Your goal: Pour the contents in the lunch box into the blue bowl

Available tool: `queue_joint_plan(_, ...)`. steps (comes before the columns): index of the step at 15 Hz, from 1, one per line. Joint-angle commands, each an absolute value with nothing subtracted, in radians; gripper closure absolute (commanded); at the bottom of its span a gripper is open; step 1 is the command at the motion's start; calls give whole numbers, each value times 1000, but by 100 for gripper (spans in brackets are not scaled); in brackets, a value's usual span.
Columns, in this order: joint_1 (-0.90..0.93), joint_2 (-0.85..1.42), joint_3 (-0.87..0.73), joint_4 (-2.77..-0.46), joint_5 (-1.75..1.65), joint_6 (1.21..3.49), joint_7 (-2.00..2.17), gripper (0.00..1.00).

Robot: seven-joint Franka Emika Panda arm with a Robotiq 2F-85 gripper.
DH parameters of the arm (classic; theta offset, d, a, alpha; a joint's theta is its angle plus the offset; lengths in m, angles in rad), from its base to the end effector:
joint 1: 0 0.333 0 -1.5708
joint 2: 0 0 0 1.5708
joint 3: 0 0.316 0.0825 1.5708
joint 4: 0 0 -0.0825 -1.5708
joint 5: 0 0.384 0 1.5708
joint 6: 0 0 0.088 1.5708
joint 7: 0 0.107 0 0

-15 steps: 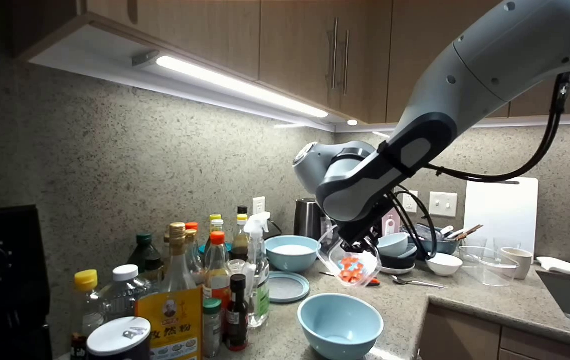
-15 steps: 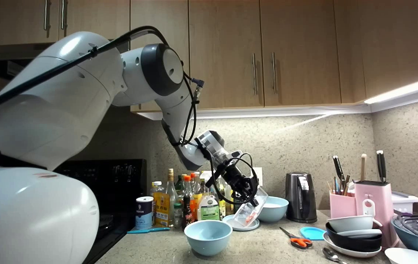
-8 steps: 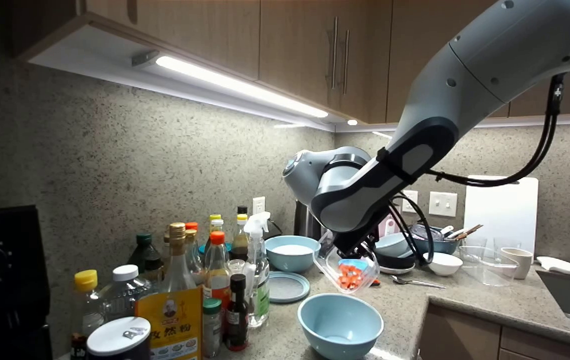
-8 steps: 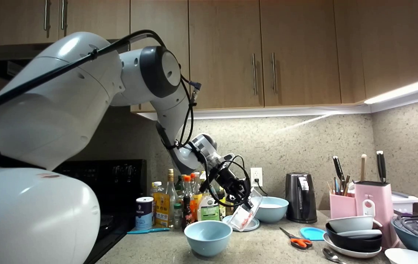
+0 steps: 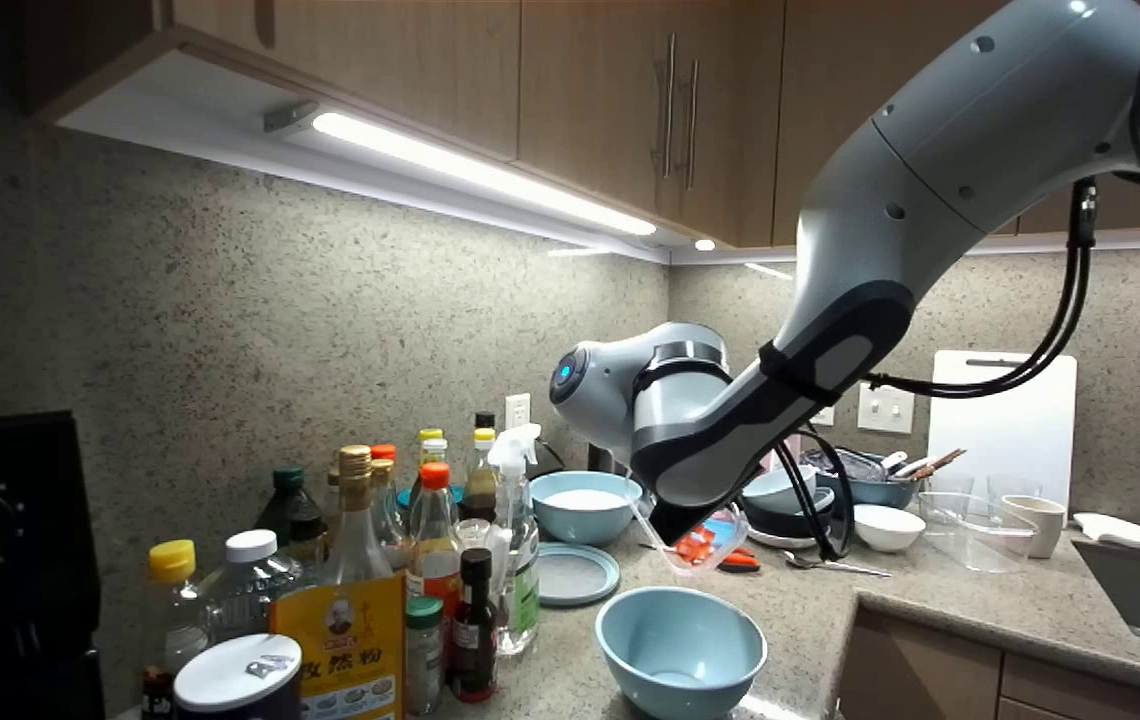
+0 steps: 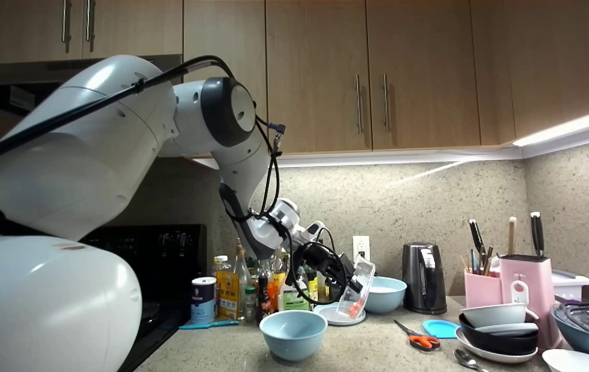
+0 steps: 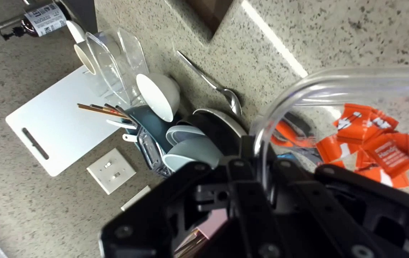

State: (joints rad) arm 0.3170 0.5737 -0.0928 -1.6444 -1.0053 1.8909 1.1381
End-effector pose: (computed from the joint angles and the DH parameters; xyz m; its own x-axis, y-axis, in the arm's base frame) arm 0.6629 0.0950 0.2901 0.8817 -0.1485 0.4478 -0.4494 -0.5532 0.7014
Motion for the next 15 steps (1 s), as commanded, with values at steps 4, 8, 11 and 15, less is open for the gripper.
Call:
queue_joint_plan(4, 304, 567, -39, -1686, -1130, 1834, 1330, 99)
queue_joint_plan(8, 265, 530, -3, -1699, -1095, 1846, 1289, 99)
queue_joint_plan(11, 233, 490, 24, -1719, -1072, 1874, 1242, 99)
queue_joint_plan(15, 205, 421, 62, -1765, -998, 1858, 1126, 99)
